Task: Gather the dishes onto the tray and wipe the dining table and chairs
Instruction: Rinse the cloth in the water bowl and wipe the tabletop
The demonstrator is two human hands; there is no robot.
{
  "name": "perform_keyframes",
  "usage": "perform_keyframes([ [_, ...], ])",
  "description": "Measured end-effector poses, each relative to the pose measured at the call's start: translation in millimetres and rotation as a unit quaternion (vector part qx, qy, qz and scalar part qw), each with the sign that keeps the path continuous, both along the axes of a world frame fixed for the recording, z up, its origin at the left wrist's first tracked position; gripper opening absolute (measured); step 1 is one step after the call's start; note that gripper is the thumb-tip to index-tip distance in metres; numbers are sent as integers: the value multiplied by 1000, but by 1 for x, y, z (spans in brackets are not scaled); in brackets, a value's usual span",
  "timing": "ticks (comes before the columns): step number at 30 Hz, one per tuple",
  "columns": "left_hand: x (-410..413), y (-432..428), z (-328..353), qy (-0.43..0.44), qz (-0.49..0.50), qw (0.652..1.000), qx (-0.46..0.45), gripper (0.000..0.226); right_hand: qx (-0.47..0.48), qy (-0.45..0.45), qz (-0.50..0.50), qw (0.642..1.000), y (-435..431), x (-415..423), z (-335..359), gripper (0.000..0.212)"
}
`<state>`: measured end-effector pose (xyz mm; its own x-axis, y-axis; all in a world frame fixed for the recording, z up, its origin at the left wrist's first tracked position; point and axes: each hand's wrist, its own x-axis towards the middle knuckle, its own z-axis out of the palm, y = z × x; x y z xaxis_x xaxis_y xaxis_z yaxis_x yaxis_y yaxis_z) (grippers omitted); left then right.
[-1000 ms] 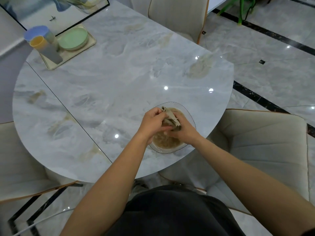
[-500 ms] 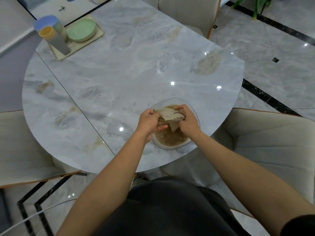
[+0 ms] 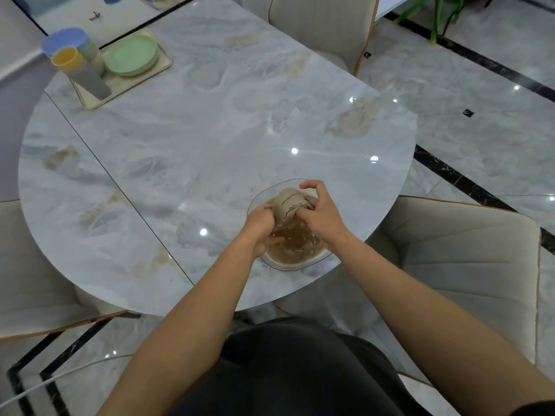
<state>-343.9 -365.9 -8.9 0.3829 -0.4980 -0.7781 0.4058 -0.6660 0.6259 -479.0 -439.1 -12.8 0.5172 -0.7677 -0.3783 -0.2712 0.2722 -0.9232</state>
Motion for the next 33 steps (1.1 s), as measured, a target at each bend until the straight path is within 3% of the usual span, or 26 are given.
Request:
perform_keyframes([
  [2,-2,-5,3,92,66,993,-14,34,-16,18,-2,1000,2,2,1,44],
  [5,-2,-13,-3,177,94,979,-25,63,-34,46,16,998,6,4,-3,35],
  [8,-6,-16,-5,218,103,968,-63,54,-96,103,44,989,7,7,-2,26],
  [12,-8,-17,-8,207,113,968,-87,26,-182,172,90,964,2,7,1,28],
  [17,-6,-17,-10,215,132,960,-120,23,-135,146,120,973,-9,1,9,31],
  [22,-6,-17,-15,225,181,951,-109,11,-149,121,-30,981,-17,-12,26,9],
  [29,-12,-22,-15,191,158,965,-84,9,-134,147,-36,979,-20,-15,7,5],
  [33,-13,-23,-18,217,177,955,-93,23,-122,151,-35,980,-20,-18,3,7],
])
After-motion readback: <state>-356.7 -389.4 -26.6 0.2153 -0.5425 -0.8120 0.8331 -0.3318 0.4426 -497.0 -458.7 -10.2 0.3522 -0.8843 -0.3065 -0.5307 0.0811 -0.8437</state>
